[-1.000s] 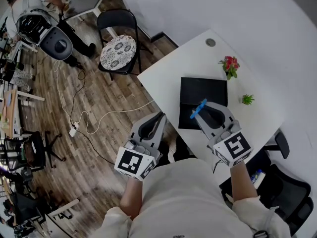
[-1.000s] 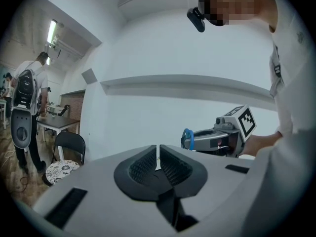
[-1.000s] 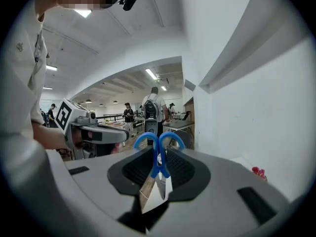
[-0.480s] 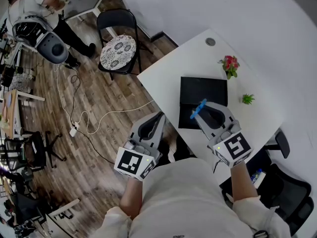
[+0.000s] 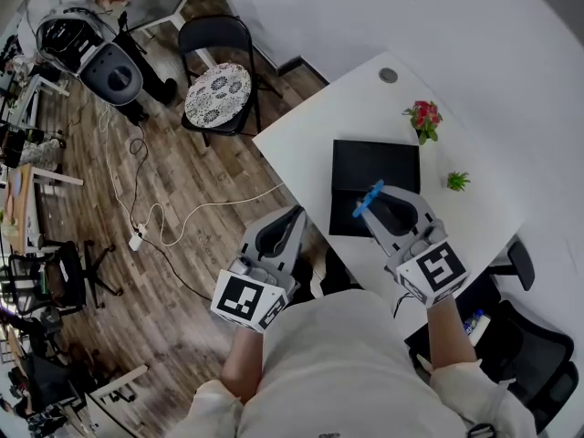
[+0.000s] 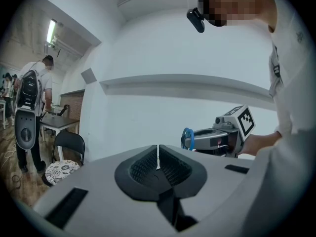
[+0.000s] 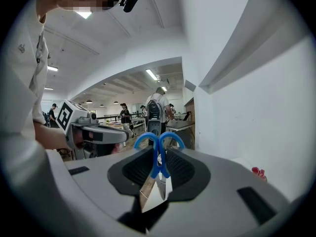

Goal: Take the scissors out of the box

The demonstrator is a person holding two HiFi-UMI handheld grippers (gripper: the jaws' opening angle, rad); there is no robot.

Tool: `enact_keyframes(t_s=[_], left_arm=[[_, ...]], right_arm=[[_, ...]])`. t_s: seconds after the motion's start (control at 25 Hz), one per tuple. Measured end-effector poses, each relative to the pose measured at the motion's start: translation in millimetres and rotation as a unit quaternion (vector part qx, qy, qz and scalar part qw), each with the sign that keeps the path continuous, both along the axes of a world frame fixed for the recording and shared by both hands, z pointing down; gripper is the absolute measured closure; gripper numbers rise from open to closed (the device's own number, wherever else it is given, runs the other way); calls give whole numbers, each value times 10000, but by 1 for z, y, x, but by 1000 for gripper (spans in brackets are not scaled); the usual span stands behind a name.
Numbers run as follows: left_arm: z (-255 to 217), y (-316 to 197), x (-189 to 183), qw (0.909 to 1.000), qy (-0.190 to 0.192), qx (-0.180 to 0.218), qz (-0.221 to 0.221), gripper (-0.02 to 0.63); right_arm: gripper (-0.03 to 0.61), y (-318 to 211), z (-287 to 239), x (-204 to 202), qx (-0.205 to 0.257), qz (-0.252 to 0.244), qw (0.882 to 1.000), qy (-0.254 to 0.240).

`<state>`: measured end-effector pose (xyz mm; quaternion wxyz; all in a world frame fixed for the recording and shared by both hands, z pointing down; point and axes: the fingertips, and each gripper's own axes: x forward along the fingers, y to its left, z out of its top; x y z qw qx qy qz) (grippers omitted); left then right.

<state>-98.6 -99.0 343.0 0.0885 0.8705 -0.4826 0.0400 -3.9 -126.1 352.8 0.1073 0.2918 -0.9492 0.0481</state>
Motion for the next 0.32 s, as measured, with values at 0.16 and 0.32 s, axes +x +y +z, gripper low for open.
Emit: enact_keyframes(t_s=[0.16,0.32], left_arm=[[2,1,1,10000,-4,-30,20,586],[3,-1,2,10000,-10,-43,35,586]], right_arm=[[488,0,2,0,-39,13,10000,4],[488,-2,4,-1,-29,-20,10000,6]])
